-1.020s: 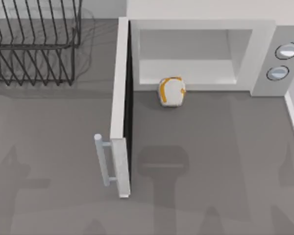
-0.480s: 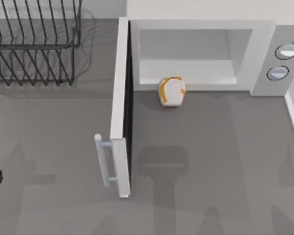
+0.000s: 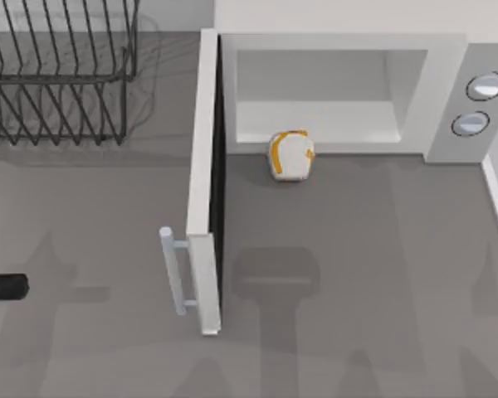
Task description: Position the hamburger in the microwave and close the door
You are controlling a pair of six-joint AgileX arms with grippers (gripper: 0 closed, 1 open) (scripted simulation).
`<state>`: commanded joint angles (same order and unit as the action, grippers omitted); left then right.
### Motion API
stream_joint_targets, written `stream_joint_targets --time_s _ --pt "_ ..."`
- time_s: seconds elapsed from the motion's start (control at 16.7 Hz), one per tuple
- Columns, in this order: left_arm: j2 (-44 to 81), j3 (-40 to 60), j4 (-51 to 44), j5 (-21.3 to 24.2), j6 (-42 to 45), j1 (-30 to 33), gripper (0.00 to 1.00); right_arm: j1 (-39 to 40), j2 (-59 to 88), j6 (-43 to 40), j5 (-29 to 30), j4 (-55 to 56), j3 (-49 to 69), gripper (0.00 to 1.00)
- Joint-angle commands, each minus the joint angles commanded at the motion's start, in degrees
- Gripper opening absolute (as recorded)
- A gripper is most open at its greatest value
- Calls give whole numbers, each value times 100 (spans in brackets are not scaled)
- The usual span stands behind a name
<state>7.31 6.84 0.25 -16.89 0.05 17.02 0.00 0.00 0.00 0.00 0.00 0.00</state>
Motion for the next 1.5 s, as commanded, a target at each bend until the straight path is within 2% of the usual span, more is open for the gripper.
stream_joint_targets --time_s 0.24,0.6,0.72,1.14,1.5 --pt "-2 75 -76 -80 -4 81 0 0 0 0 0 0 0 100" --pt "49 478 -417 -1288 -6 1288 0 0 0 0 0 0 0 100" --pt "55 598 -534 -1504 -6 1504 0 0 0 0 0 0 0 100" --pt "249 763 -671 -1491 -125 1543 0 0 0 0 0 0 0 100" --pt "2203 1978 -1689 -1257 -1001 1719 0 0 0 0 0 0 0 100"
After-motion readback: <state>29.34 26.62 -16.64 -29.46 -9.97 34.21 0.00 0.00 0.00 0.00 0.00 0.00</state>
